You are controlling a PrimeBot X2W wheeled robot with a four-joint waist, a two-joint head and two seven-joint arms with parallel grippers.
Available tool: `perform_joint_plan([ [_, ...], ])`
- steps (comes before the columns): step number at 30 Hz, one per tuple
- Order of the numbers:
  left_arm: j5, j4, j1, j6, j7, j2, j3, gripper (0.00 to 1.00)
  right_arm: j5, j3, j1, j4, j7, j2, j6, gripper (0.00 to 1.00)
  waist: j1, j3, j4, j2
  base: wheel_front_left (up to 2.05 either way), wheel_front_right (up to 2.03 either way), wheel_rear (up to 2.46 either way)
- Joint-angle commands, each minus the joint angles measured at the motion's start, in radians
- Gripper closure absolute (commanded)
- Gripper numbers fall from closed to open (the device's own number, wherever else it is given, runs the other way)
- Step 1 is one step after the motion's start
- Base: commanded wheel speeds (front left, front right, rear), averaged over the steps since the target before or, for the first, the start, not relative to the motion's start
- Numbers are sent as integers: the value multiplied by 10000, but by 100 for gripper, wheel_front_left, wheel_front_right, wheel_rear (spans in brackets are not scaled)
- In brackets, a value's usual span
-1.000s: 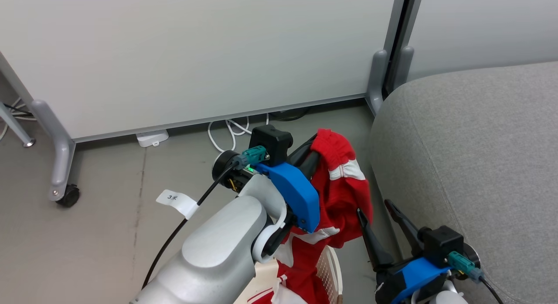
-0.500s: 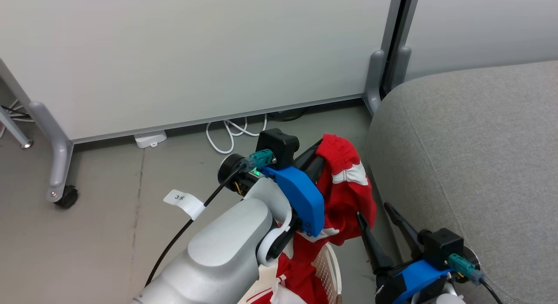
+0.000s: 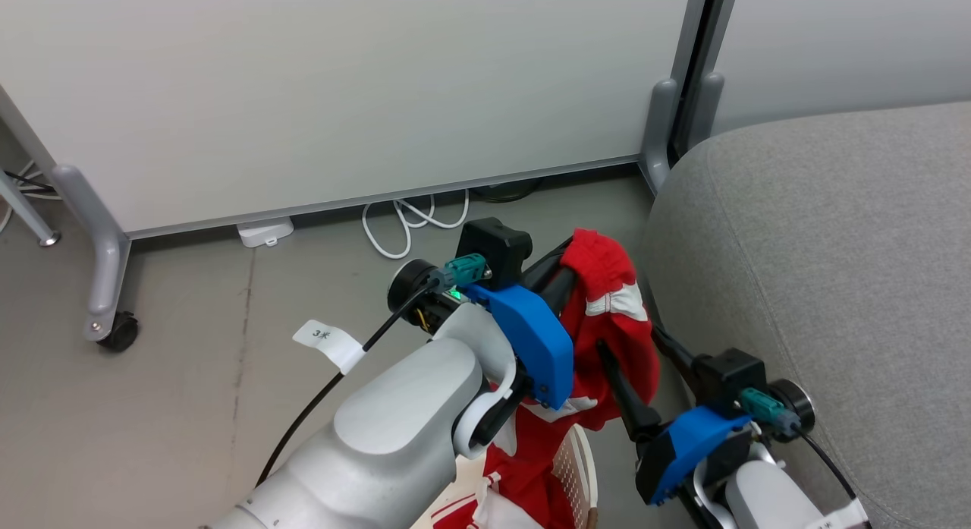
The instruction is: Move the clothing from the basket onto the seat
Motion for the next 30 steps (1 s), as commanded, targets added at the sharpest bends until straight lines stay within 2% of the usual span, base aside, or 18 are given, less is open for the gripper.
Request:
perform_joint_plan([
  [1, -67, -11, -200, 60, -70, 7, -74, 100, -1, 99, -310, 221, 49, -34, 5, 0, -1, 8, 7, -1, 0, 0, 0],
  [7, -279, -98, -303, 65, -117, 5, -347, 100, 240, 544, -1156, 1299, 46, -32, 5, 0, -1, -3, 42, -1, 0, 0, 0],
  [8, -320, -103, -314, 75, -118, 5, -393, 100, 276, 626, -1272, 1490, 64, -34, 5, 7, -1, -11, 46, -1, 0, 0, 0],
  [9, -334, -100, -332, 87, -133, 4, -428, 100, 344, 705, -1376, 1650, 79, -34, 5, 57, -1, -15, 49, -1, 0, 0, 0],
  [10, -375, -96, -353, 80, -153, 5, -457, 100, 390, 769, -1484, 1793, 35, -32, 5, 100, -1, -17, 51, -1, 0, 0, 0],
  [20, -586, 73, -480, 158, -305, 5, -717, 100, 857, 885, -1915, 2625, -393, -32, 5, 100, -1, -69, 52, -1, 0, 0, 0],
  [21, -591, 93, -480, 165, -329, 5, -742, 98, 914, 871, -1916, 2677, -434, -32, 5, 100, -1, -78, 53, -1, 0, 0, 0],
  [22, -624, 110, -476, 167, -354, 5, -765, 92, 970, 875, -1906, 2730, -471, -32, 5, 100, -1, -85, 51, -1, 0, 0, 0],
  [23, -652, 131, -474, 170, -365, 5, -790, 78, 1018, 888, -1915, 2769, -495, -32, 5, 100, -1, -91, 48, -1, 0, 0, 0],
  [25, -678, 176, -484, 165, -385, 5, -834, 57, 1104, 925, -1932, 2841, -567, -32, 5, 100, -1, -95, 38, -1, 0, 0, 0],
  [26, -705, 200, -484, 163, -367, 5, -867, 54, 1127, 942, -1934, 2870, -571, -32, 5, 100, -1, -101, 35, -1, 0, 0, 0],
  [28, -767, 238, -479, 146, -365, 5, -919, 26, 1187, 960, -1950, 2917, -630, -32, 5, 100, -1, -104, 31, -1, 0, 0, 0],
  [30, -796, 268, -478, 131, -395, 5, -973, 4, 1201, 932, -1957, 2973, -661, -32, 5, 100, -1, -113, 43, -1, 0, 0, 0],
])
